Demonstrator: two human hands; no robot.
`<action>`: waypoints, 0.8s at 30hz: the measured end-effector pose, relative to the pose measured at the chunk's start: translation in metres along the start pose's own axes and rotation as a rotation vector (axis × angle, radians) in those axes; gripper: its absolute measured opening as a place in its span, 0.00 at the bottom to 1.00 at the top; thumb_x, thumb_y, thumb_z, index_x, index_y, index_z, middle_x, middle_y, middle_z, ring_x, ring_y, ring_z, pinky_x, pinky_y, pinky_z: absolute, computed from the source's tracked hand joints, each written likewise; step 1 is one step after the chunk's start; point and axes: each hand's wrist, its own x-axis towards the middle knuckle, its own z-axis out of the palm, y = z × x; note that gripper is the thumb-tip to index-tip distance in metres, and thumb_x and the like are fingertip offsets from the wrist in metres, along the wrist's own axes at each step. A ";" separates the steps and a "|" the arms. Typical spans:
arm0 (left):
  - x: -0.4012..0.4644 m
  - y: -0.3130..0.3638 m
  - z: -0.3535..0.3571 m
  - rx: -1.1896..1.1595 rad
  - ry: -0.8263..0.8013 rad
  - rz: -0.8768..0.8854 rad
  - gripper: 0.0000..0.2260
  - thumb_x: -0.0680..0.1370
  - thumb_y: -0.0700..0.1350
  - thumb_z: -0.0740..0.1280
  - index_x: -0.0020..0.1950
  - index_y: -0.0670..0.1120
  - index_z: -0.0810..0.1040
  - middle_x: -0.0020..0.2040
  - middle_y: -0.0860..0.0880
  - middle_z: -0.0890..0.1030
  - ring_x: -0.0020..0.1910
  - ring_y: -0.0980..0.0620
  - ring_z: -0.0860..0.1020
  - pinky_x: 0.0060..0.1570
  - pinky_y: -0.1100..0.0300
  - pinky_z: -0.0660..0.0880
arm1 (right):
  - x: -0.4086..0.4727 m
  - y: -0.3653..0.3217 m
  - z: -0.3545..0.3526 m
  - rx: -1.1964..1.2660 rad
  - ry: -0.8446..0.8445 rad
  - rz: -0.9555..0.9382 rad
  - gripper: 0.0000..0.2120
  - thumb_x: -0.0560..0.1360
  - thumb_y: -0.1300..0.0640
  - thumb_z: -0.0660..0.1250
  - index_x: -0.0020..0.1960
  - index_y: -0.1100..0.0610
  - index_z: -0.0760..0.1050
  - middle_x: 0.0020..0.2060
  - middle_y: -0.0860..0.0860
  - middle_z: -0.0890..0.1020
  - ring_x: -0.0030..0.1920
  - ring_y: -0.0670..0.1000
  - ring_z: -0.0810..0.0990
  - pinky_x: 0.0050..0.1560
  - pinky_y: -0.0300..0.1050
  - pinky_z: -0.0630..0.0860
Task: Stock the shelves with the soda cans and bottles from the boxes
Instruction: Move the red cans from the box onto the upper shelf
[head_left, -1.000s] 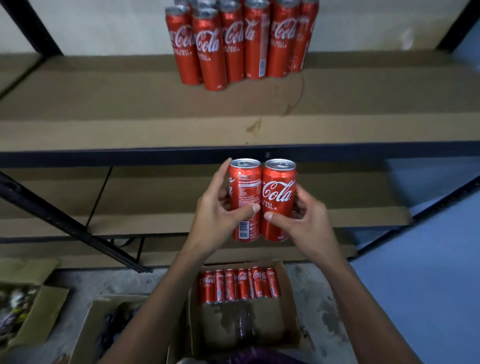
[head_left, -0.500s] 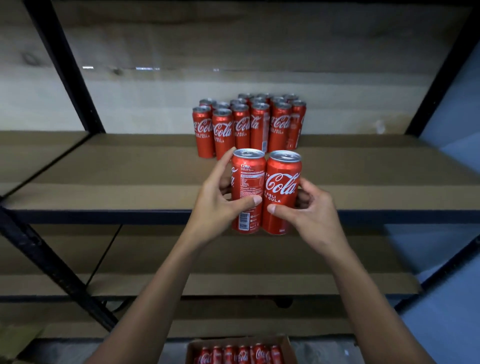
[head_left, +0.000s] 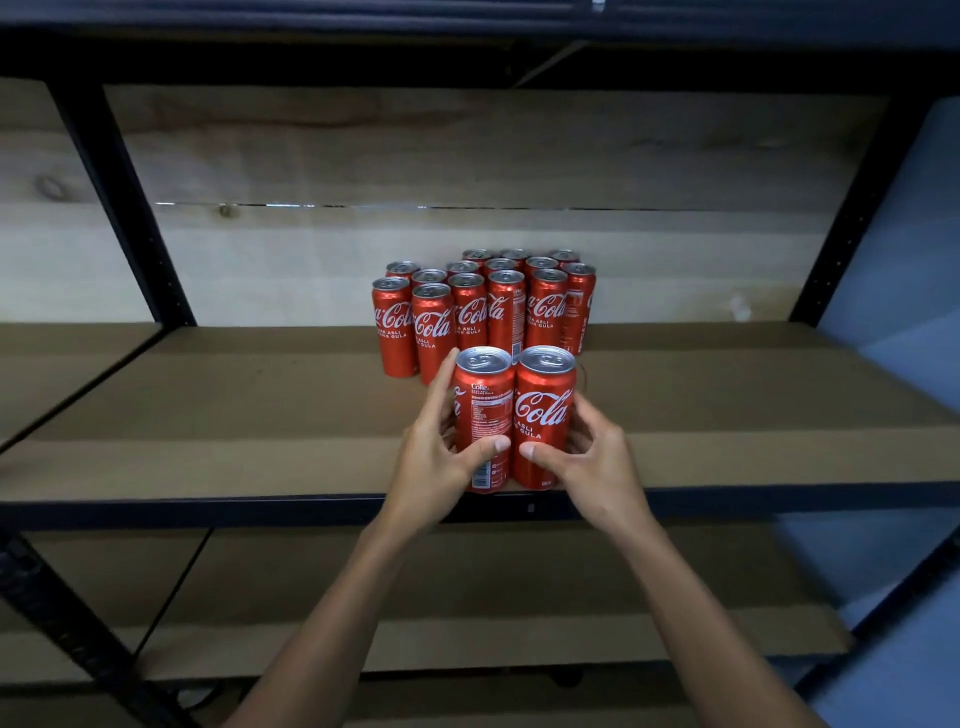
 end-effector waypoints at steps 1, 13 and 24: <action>0.000 -0.001 0.000 0.013 -0.011 -0.003 0.43 0.73 0.45 0.75 0.79 0.58 0.52 0.73 0.57 0.69 0.69 0.59 0.71 0.66 0.53 0.73 | 0.000 0.004 0.000 -0.046 0.004 0.011 0.32 0.70 0.57 0.77 0.70 0.44 0.70 0.60 0.45 0.80 0.59 0.45 0.80 0.58 0.48 0.79; -0.007 -0.029 -0.007 0.373 0.057 -0.126 0.30 0.68 0.48 0.79 0.68 0.49 0.74 0.53 0.55 0.82 0.50 0.61 0.80 0.54 0.60 0.79 | -0.005 0.024 -0.009 -0.229 0.047 0.069 0.27 0.72 0.57 0.75 0.69 0.50 0.72 0.54 0.46 0.81 0.54 0.43 0.79 0.57 0.44 0.78; 0.055 -0.043 -0.008 0.507 0.112 -0.176 0.22 0.68 0.48 0.79 0.61 0.47 0.80 0.46 0.52 0.84 0.42 0.57 0.81 0.47 0.64 0.76 | 0.062 0.035 0.006 -0.215 0.072 0.089 0.27 0.72 0.61 0.75 0.69 0.56 0.73 0.49 0.47 0.82 0.48 0.44 0.81 0.55 0.45 0.79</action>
